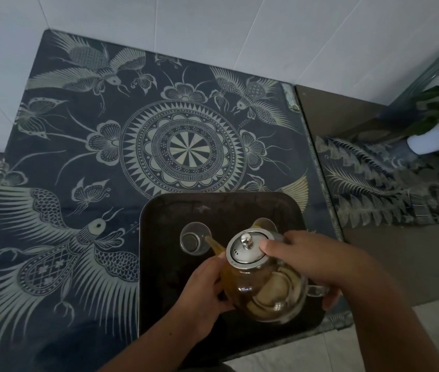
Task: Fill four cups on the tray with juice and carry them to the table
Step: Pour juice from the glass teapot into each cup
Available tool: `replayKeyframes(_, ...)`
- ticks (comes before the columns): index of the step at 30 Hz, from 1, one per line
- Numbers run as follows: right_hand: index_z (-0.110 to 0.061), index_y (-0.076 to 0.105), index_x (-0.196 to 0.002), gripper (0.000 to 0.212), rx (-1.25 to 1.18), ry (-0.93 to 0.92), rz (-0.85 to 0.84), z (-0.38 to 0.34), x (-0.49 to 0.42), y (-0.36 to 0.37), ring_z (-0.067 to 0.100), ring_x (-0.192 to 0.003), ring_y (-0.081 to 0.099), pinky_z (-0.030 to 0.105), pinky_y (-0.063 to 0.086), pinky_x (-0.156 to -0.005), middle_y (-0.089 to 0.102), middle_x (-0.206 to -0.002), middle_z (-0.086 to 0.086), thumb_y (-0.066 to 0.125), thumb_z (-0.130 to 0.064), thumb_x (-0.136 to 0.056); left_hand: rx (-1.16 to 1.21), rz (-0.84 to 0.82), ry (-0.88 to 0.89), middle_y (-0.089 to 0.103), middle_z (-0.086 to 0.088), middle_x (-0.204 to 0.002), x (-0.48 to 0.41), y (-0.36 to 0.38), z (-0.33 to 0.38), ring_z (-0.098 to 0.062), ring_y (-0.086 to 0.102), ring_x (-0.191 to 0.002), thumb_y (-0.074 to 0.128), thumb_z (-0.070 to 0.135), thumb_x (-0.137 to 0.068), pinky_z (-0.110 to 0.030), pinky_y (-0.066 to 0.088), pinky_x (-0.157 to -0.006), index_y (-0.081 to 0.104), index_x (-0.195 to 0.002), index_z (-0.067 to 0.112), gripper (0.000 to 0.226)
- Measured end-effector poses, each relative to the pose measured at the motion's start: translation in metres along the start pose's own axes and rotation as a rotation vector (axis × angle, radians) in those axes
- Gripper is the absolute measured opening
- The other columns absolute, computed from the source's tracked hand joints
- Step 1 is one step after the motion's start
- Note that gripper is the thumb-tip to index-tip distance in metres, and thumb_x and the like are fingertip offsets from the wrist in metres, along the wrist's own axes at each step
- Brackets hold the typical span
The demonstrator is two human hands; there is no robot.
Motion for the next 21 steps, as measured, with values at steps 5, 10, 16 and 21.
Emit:
replayKeyframes(5, -0.026, 0.059, -0.126, 0.064, -0.018, 0.018, 0.004, -0.003, 0.0, 0.001, 0.02, -0.099, 0.059, 0.035, 0.05, -0.068, 0.061, -0.123, 0.001, 0.049, -0.074, -0.086, -0.005, -0.018, -0.005, 0.079, -0.006, -0.116, 0.006, 0.001, 0.004, -0.026, 0.073, -0.11, 0.052, 0.037, -0.103, -0.039, 0.061, -0.077, 0.075, -0.119, 0.02, 0.033)
replayKeyframes(10, -0.027, 0.057, -0.132, 0.065, -0.012, 0.025, -0.002, -0.007, 0.0, 0.003, 0.017, -0.092, 0.056, 0.036, 0.049, -0.067, 0.059, -0.121, 0.001, 0.048, -0.073, -0.087, 0.017, -0.012, -0.022, 0.08, -0.007, -0.114, 0.008, -0.002, 0.006, -0.028, 0.074, -0.11, 0.052, 0.037, -0.103, -0.039, 0.061, -0.074, 0.076, -0.117, 0.018, 0.034)
replayKeyframes(16, -0.026, 0.06, -0.132, 0.075, 0.072, 0.031, 0.01, -0.011, -0.006, 0.001, 0.02, -0.112, 0.059, 0.037, 0.045, -0.088, 0.062, -0.13, 0.001, 0.046, -0.08, -0.081, 0.025, -0.018, -0.041, 0.08, -0.007, -0.115, 0.009, -0.004, 0.006, -0.028, 0.074, -0.11, 0.051, 0.04, -0.104, -0.039, 0.061, -0.072, 0.075, -0.12, 0.018, 0.037)
replayKeyframes(21, -0.024, 0.058, -0.134, 0.086, 0.088, 0.042, 0.005, -0.015, -0.007, 0.0, 0.022, -0.111, 0.059, 0.038, 0.046, -0.088, 0.06, -0.134, 0.002, 0.046, -0.085, -0.074, 0.038, -0.026, -0.041, 0.08, -0.007, -0.114, 0.01, -0.004, 0.009, -0.027, 0.074, -0.108, 0.05, 0.04, -0.104, -0.039, 0.06, -0.074, 0.078, -0.117, 0.02, 0.037)
Point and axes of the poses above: each hand's wrist, its own x-axis away from the middle knuckle, its own y-axis out of the palm, z = x × y, the point moved 10 cm from there along -x, towards the middle knuckle
